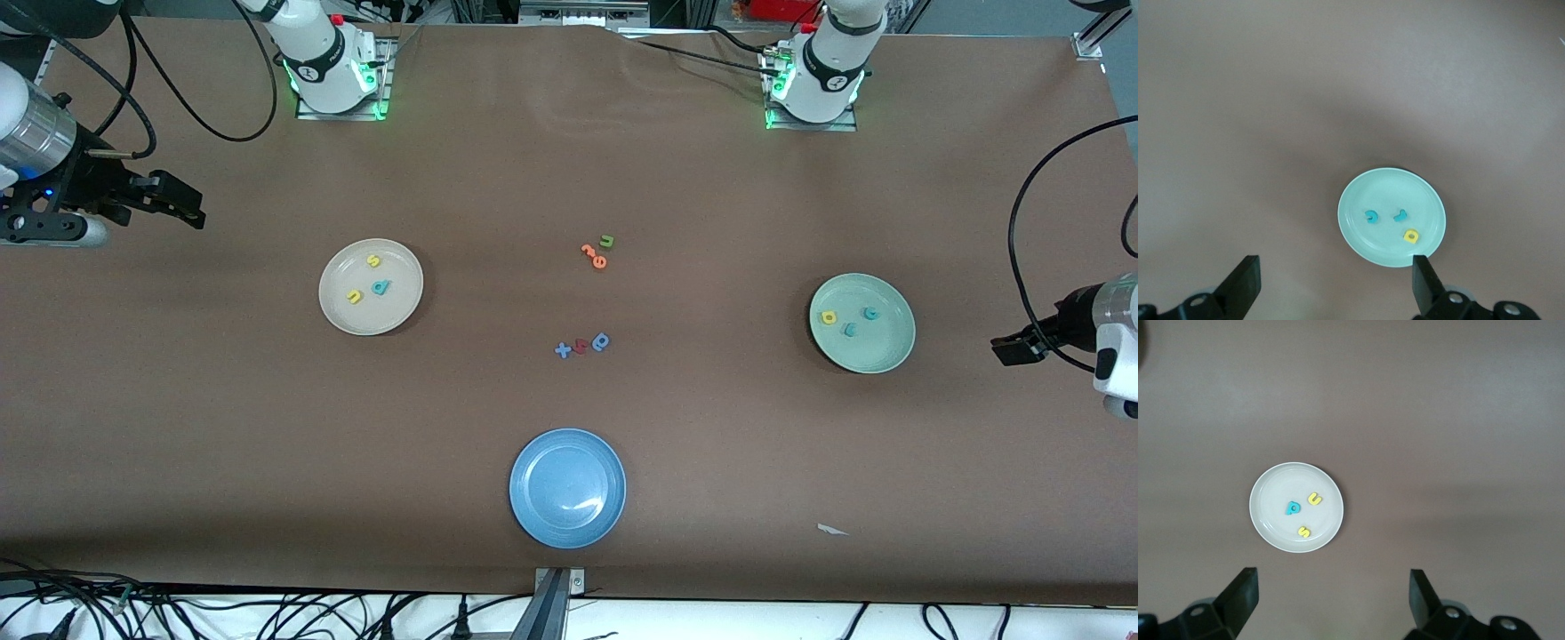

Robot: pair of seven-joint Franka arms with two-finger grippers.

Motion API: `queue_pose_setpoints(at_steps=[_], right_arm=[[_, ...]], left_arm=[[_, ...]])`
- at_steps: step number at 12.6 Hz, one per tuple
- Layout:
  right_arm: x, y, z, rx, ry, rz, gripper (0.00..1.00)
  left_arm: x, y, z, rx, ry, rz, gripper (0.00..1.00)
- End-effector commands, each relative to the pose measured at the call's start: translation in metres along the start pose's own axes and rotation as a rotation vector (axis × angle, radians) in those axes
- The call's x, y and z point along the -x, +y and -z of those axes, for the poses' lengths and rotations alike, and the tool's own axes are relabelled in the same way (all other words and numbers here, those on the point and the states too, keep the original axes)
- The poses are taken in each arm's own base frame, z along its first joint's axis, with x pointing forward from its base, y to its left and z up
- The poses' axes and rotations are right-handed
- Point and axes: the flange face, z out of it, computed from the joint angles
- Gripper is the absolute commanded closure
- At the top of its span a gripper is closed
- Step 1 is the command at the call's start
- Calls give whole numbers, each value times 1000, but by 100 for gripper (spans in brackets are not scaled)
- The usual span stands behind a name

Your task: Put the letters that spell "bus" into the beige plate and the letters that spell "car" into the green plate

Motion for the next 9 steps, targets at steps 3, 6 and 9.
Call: queue_pose_setpoints(at_steps=[3,6,9], right_arm=[[3,0,6,14,4,17,0],[3,0,6,12,5,17,0],[3,0,6,12,3,17,0]], left_arm=[[6,-30,41,57,-3,-123,0],[11,-60,61,210,-15,-138,4],[24,-67,71,228,13,-139,9]])
